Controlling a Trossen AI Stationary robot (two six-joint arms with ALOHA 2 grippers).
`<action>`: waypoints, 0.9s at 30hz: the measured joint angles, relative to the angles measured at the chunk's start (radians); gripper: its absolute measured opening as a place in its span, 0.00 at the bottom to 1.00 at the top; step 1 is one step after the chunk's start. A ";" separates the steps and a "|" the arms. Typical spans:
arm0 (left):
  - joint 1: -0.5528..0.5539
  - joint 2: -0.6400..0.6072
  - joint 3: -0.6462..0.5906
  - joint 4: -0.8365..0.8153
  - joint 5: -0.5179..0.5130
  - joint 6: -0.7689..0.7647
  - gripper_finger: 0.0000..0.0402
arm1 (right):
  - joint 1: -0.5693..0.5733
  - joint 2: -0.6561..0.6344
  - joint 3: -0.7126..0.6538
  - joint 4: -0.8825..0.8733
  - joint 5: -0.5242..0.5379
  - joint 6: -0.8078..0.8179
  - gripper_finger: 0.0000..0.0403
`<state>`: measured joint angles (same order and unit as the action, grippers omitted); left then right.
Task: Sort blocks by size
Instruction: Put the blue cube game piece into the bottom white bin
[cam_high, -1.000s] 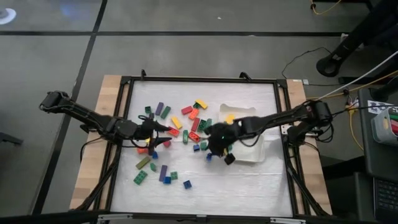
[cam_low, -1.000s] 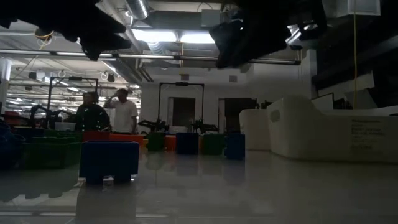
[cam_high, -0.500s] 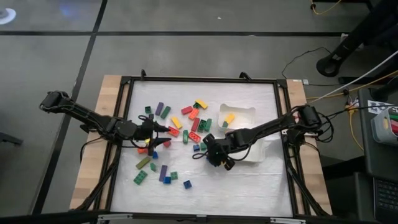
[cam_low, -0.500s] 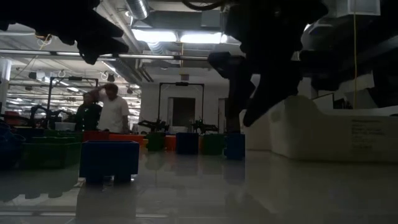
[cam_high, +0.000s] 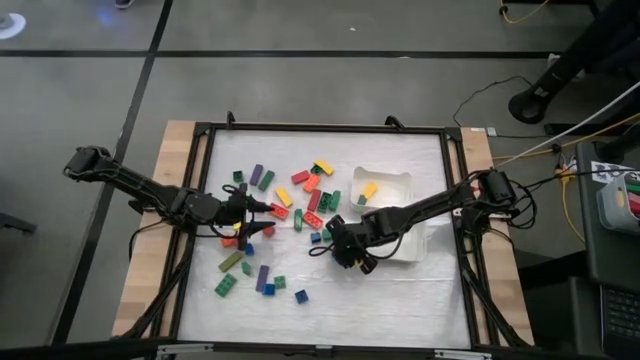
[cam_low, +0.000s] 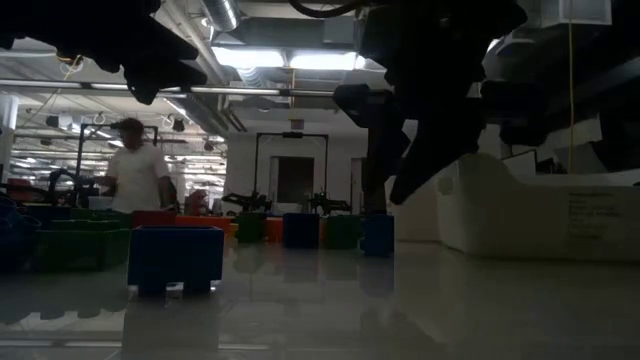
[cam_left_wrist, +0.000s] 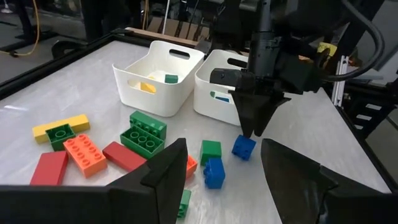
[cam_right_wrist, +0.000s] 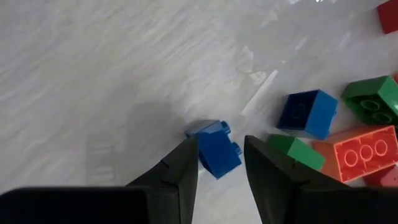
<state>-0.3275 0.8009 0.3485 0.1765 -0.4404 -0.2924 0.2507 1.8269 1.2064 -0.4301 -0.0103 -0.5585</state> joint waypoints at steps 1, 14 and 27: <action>0.000 0.000 0.000 0.000 0.000 0.000 0.48 | 0.004 0.001 0.010 0.000 0.000 0.000 0.33; 0.000 0.000 0.000 -0.003 0.000 0.003 0.48 | 0.017 -0.001 0.077 -0.005 0.037 0.372 0.33; 0.000 0.000 0.000 -0.006 0.000 0.003 0.48 | 0.017 0.011 0.077 -0.015 0.070 0.895 0.33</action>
<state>-0.3278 0.8009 0.3487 0.1709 -0.4400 -0.2890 0.2680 1.8375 1.2839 -0.4453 0.0597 0.3368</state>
